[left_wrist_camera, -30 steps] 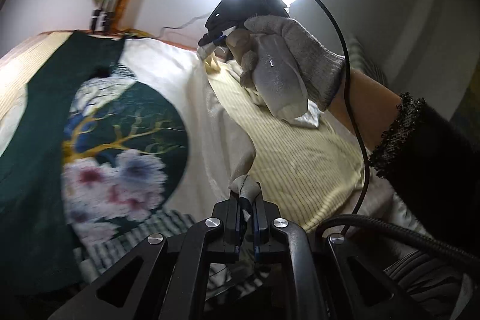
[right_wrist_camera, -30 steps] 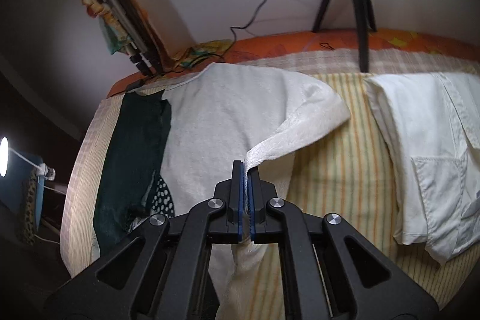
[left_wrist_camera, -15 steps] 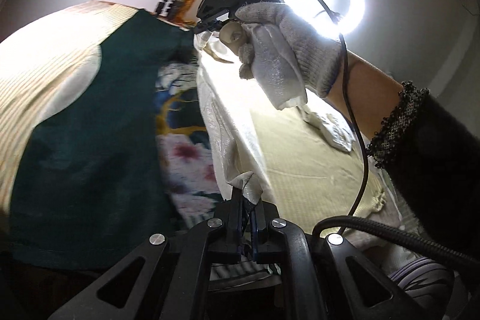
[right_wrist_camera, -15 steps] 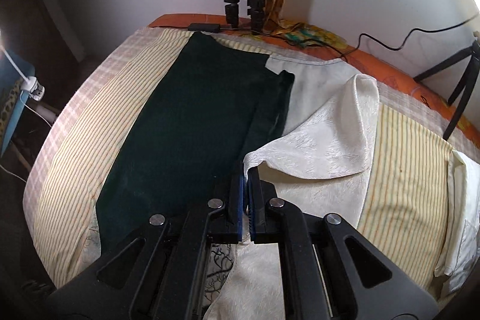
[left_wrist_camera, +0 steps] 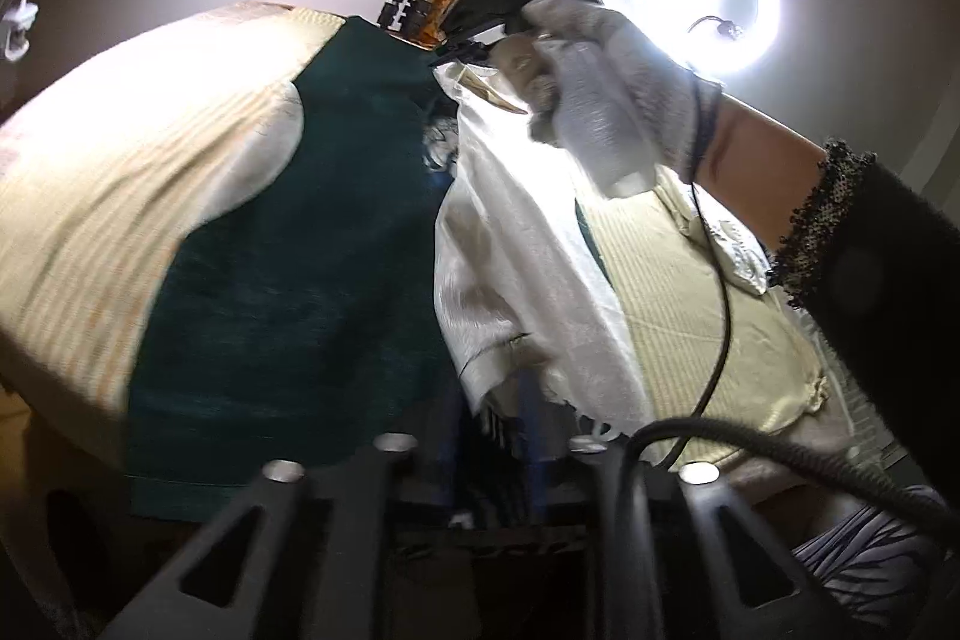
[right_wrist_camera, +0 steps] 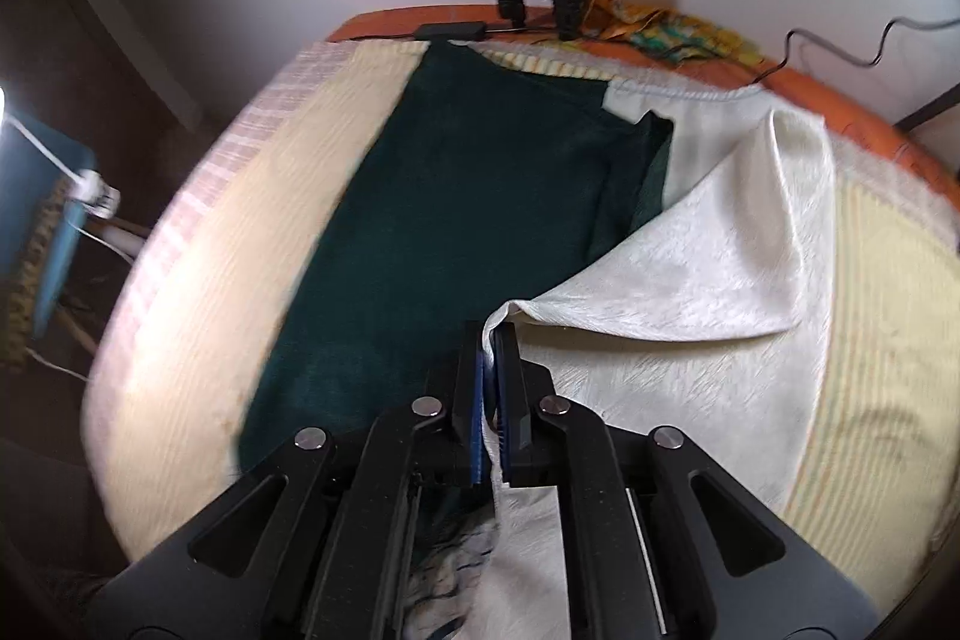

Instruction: Fold small clothes

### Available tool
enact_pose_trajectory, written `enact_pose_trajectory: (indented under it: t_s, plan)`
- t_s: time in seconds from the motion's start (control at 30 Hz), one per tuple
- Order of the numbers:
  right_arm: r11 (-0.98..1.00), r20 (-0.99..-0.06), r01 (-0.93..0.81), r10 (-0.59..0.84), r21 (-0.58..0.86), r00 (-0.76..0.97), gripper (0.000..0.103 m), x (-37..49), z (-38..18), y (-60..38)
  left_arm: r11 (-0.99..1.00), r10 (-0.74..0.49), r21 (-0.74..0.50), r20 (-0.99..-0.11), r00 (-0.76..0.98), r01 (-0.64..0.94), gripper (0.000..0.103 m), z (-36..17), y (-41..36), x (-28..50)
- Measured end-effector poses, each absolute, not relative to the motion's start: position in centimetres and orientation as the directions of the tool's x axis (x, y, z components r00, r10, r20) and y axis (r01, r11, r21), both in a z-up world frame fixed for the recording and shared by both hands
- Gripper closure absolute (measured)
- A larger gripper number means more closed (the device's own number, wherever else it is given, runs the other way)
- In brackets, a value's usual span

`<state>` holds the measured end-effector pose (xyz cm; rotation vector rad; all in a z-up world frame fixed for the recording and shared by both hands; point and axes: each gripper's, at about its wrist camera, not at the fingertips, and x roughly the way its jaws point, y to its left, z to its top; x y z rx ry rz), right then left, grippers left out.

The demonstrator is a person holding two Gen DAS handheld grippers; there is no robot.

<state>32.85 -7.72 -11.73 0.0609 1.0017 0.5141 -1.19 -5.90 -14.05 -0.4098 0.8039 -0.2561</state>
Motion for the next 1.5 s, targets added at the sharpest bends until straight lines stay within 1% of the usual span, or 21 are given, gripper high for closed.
enact_pose_trajectory:
  t_s: [0.07, 0.1, 0.17, 0.27, 0.37, 0.53, 0.63, 0.7, 0.77, 0.83, 0.87, 0.9, 0.93, 0.97, 1.07, 1.3, 1.4, 1.5]
  plan:
    - [0.836, -0.737, -0.400, 0.531, 0.375, 0.417, 0.077, 32.3, -10.5, -9.4, 0.904, -0.354, -0.421, -0.650, 0.673, 0.069, 0.069, -13.5, -5.5, -1.9]
    - [0.825, -0.713, -0.401, 0.553, 0.398, 0.430, 0.074, 31.9, -9.7, -10.4, 0.908, -0.350, -0.413, -0.648, 0.677, 0.073, 0.069, -13.2, -5.2, -2.2]
    - [0.802, -0.662, -0.408, 0.594, 0.437, 0.458, 0.072, 31.3, -7.9, -12.9, 0.914, -0.342, -0.396, -0.642, 0.686, 0.085, 0.068, -12.4, -4.5, -2.9]
    - [0.817, -0.633, -0.357, 0.576, 0.452, 0.517, 0.072, 31.4, -6.2, -16.6, 0.925, -0.331, -0.365, -0.642, 0.691, 0.103, 0.066, -11.2, -3.5, -3.9]
    - [0.858, -0.663, -0.274, 0.511, 0.435, 0.547, 0.072, 32.4, -6.3, -18.9, 0.933, -0.325, -0.340, -0.653, 0.684, 0.118, 0.066, -10.4, -2.6, -4.0]
    - [0.915, -0.745, -0.153, 0.393, 0.372, 0.539, 0.072, 35.3, -9.5, -19.0, 0.947, -0.282, -0.308, -0.645, 0.710, 0.097, 0.066, -9.9, -0.9, -3.4]
    - [0.921, -0.764, -0.108, 0.373, 0.375, 0.527, 0.072, 37.1, -11.5, -19.2, 0.948, -0.266, -0.312, -0.656, 0.706, 0.067, 0.066, -10.6, -0.1, -2.7]
    - [0.921, -0.774, -0.093, 0.370, 0.379, 0.514, 0.069, 38.3, -12.7, -19.2, 0.948, -0.256, -0.313, -0.669, 0.698, 0.048, 0.066, -11.4, 0.4, -2.2]
    - [0.927, -0.784, -0.082, 0.355, 0.367, 0.509, 0.059, 39.1, -13.8, -18.9, 0.952, -0.242, -0.305, -0.683, 0.689, 0.032, 0.066, -12.1, 0.8, -1.8]
    - [0.930, -0.788, -0.078, 0.347, 0.359, 0.508, 0.059, 39.5, -14.7, -18.6, 0.956, -0.229, -0.293, -0.696, 0.680, 0.022, 0.067, -12.8, 1.0, -1.5]
    - [0.934, -0.774, -0.094, 0.340, 0.345, 0.534, 0.061, 39.3, -14.5, -18.3, 0.955, -0.230, -0.296, -0.699, 0.677, 0.019, 0.067, -13.0, 1.1, -1.4]
    - [0.937, -0.773, -0.113, 0.338, 0.331, 0.536, 0.066, 39.3, -14.5, -17.9, 0.954, -0.231, -0.298, -0.703, 0.673, 0.017, 0.067, -13.2, 1.2, -1.3]
    - [0.940, -0.776, -0.132, 0.334, 0.313, 0.536, 0.091, 39.4, -14.4, -17.6, 0.954, -0.232, -0.298, -0.706, 0.669, 0.016, 0.067, -13.4, 1.2, -1.3]
    - [0.943, -0.783, -0.152, 0.331, 0.296, 0.527, 0.097, 39.4, -14.3, -17.2, 0.956, -0.230, -0.294, -0.709, 0.666, 0.017, 0.067, -13.5, 1.2, -1.1]
    - [0.946, -0.774, -0.200, 0.325, 0.257, 0.544, 0.097, 39.1, -12.8, -16.6, 0.959, -0.227, -0.282, -0.716, 0.660, 0.024, 0.067, -13.8, 1.0, -1.0]
    - [0.918, -0.715, -0.241, 0.397, 0.316, 0.575, 0.098, 39.7, -8.1, -15.6, 0.941, -0.255, -0.339, -0.718, 0.648, -0.006, 0.067, -14.3, 2.0, -0.8]
    - [0.913, -0.707, -0.247, 0.409, 0.326, 0.577, 0.098, 41.1, -7.4, -13.6, 0.939, -0.245, -0.343, -0.715, 0.654, -0.023, 0.067, -14.3, 2.6, -0.8]
    - [0.916, -0.720, -0.241, 0.402, 0.321, 0.566, 0.098, 43.0, -8.0, -11.1, 0.941, -0.224, -0.336, -0.718, 0.659, -0.047, 0.067, -14.4, 3.2, -0.8]
